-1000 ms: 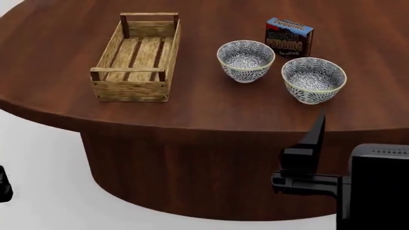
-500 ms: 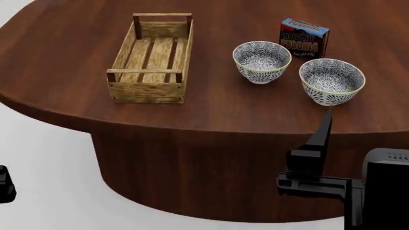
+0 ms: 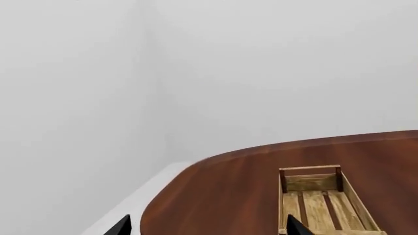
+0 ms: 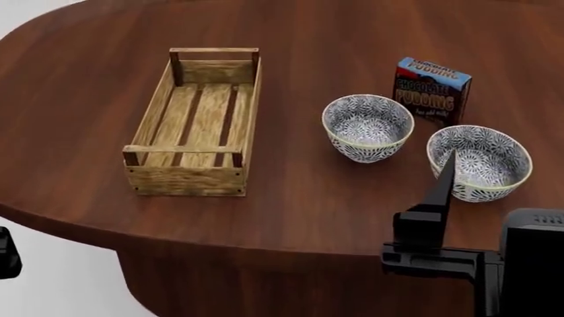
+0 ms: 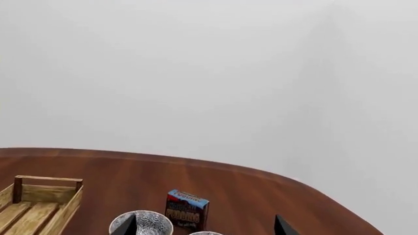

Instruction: Stack the left bowl on the right bowl and place them in the tray.

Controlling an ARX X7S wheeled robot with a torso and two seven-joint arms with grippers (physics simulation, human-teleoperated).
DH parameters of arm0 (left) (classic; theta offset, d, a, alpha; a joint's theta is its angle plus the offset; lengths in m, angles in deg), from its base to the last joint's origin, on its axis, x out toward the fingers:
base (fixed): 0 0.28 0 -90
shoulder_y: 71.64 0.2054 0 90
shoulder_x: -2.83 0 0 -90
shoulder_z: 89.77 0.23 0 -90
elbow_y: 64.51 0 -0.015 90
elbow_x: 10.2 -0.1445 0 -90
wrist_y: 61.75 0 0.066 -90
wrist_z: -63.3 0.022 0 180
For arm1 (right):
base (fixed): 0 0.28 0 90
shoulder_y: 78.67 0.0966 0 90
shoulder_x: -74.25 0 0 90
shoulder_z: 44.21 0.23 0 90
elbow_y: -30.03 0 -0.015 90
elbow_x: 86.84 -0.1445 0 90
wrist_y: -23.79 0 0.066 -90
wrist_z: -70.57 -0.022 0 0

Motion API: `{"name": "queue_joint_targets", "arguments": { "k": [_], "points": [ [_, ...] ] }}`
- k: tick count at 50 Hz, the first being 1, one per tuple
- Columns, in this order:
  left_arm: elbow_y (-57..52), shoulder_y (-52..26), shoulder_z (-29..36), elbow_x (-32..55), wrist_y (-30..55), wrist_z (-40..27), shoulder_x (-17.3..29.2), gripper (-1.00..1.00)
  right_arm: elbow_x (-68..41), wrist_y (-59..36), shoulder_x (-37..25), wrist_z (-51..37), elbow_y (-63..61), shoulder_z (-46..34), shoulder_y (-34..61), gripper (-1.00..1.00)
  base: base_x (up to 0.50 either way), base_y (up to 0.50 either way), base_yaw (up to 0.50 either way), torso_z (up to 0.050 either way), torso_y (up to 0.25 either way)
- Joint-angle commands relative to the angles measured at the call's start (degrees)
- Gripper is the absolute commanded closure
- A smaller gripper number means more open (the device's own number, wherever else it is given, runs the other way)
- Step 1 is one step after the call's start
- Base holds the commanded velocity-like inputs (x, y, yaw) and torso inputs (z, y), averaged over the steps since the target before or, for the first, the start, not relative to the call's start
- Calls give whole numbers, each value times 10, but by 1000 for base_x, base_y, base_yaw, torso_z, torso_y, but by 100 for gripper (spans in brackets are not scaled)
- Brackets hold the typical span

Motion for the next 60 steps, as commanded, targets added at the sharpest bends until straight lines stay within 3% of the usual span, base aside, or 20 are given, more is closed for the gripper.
{"name": "queue_joint_targets", "arguments": {
  "k": [1,60],
  "points": [
    [-2,4,-10,8,-10,0,-3,-100,7,-6,-6,-8,3,-12,2,-100,500,0,0,0,0],
    [-7,4,11,13,-13,-16,8,-100,-2,0,-3,-12,16,-4,-12,-100,500,20,0,0,1]
  ]
}}
